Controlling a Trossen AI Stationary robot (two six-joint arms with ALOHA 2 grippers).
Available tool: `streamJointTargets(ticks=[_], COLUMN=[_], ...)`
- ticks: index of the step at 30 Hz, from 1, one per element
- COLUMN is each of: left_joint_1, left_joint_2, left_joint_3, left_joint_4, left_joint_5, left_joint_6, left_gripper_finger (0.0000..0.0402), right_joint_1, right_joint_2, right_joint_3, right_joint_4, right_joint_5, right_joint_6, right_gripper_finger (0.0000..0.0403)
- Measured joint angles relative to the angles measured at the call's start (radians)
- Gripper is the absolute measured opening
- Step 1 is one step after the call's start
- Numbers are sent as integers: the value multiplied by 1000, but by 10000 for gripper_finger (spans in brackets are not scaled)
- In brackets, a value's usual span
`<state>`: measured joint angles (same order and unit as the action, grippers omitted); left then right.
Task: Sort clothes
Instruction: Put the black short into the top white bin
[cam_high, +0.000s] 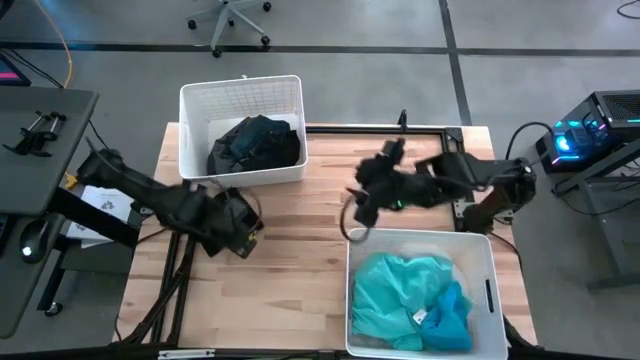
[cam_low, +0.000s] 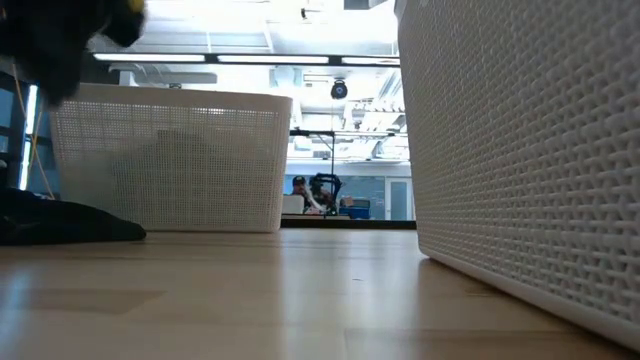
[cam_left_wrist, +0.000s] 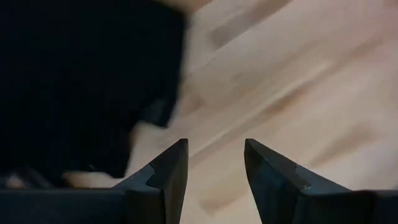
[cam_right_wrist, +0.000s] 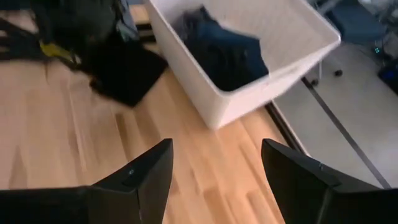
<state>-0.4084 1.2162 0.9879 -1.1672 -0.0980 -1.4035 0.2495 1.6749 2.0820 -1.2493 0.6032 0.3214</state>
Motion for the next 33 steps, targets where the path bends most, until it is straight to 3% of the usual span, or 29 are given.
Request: streamJointTargets(ticks=[6, 13, 16, 20, 24, 28, 33], left_joint_1=[-52, -47, -41, -21, -15, -30, -62], left_joint_2=[0, 0, 1, 3, 28, 67, 109], left_joint_3=[-168, -334, -392, -502, -595, -594, -531], left_joint_4=[27, 54, 137, 313, 480, 554, 645], left_joint_5=[-44, -219, -325, -358, -388, -392, -280], left_joint_6=[-196, -372, -403, -444, -435, -344, -180], left_gripper_finger=[180, 242, 249, 249, 232, 189, 115], right_joint_1=[-73, -81, -81, -81, -81, -81, -81], right_joint_2=[0, 0, 0, 0, 0, 0, 0], right_joint_3=[-38, -63, -63, -63, -63, -63, -63], right_joint_4=[196, 245, 246, 249, 249, 250, 252], right_joint_5=[-128, -179, -187, -194, -194, -194, -195], right_joint_6=[-154, -218, -230, -244, -244, -253, -252], right_gripper_finger=[231, 231, 231, 231, 231, 231, 231])
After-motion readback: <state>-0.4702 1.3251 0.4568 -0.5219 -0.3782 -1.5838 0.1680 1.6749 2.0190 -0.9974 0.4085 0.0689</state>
